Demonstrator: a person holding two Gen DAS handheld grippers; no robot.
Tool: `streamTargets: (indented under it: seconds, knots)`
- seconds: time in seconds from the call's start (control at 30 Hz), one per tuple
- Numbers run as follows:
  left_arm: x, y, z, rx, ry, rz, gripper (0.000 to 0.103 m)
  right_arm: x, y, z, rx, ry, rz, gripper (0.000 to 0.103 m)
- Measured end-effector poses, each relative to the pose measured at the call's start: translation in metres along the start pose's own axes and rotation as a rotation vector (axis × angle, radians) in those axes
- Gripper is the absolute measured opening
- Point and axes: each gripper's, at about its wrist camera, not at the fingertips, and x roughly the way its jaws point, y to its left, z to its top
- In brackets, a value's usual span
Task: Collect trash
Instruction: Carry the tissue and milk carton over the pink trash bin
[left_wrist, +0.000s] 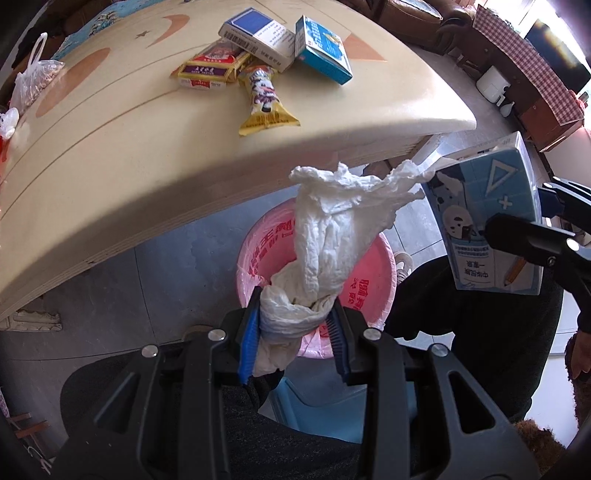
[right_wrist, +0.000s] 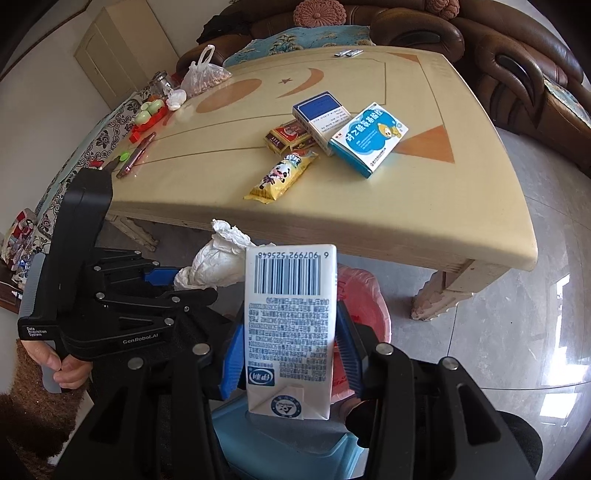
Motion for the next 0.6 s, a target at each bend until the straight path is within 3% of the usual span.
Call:
streamTargets:
  seconds: [0.6]
  knots:
    - [0.106,-0.017,-0.006,-0.011,0.132,-0.025,0.033,0.087,-0.03,-0.036,0.063,0.115,-0.084,0.044]
